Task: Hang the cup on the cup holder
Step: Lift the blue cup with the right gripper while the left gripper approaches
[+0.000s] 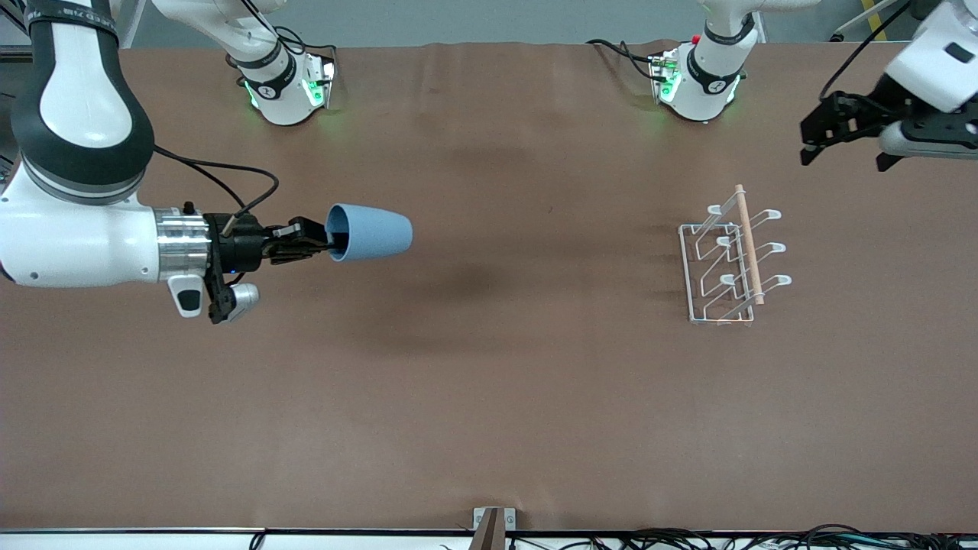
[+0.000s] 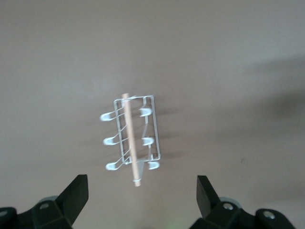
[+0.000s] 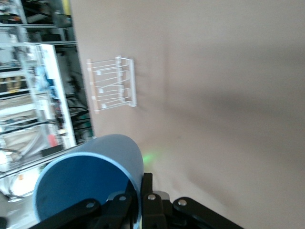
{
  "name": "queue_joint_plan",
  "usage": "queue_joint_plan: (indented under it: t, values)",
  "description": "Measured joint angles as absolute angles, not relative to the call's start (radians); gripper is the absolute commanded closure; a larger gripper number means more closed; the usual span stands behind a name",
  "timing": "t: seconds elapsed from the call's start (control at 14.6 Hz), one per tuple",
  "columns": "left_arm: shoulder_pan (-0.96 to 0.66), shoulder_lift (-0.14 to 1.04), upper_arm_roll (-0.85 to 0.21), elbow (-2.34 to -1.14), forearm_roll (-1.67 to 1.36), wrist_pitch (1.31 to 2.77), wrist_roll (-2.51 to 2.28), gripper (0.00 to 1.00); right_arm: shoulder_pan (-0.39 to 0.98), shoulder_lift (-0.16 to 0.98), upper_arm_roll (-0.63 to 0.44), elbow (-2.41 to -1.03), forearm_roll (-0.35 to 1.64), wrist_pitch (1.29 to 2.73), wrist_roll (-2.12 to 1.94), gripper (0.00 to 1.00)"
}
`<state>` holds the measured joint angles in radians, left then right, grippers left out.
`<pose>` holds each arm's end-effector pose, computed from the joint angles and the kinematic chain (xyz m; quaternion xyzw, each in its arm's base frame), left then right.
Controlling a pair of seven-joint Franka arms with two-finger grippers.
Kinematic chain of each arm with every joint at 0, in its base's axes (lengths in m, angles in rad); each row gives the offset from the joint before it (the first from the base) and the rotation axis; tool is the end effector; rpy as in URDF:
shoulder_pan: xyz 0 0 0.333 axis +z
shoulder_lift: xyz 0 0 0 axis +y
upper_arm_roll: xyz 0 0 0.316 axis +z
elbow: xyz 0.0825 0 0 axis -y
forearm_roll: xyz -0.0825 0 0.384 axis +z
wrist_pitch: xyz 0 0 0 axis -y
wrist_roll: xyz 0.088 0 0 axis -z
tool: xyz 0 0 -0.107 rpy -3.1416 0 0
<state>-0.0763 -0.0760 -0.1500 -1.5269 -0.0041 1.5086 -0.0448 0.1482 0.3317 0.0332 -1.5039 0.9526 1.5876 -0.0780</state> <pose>0.5097 -0.1216 0.6800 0.9955 -0.0907 0.0286 0.0002 0.6184 0.1978 0.5025 -0.8803 -0.0498 0.1333 0.4525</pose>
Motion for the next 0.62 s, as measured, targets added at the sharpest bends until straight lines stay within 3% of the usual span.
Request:
queue_joint_plan:
  t: [0.27,0.62]
  values:
    - [-0.155,-0.035,-0.243,-1.476,-0.092,1.528,-0.054,0.00,0.170,0.332,0.033,-1.529,1.114,1.595,-0.064,1.00]
    - [-0.195,0.018,-0.356,-1.428,-0.178,1.655,0.003,0.00,0.206,0.332,0.033,-1.556,1.269,1.599,-0.062,0.99]
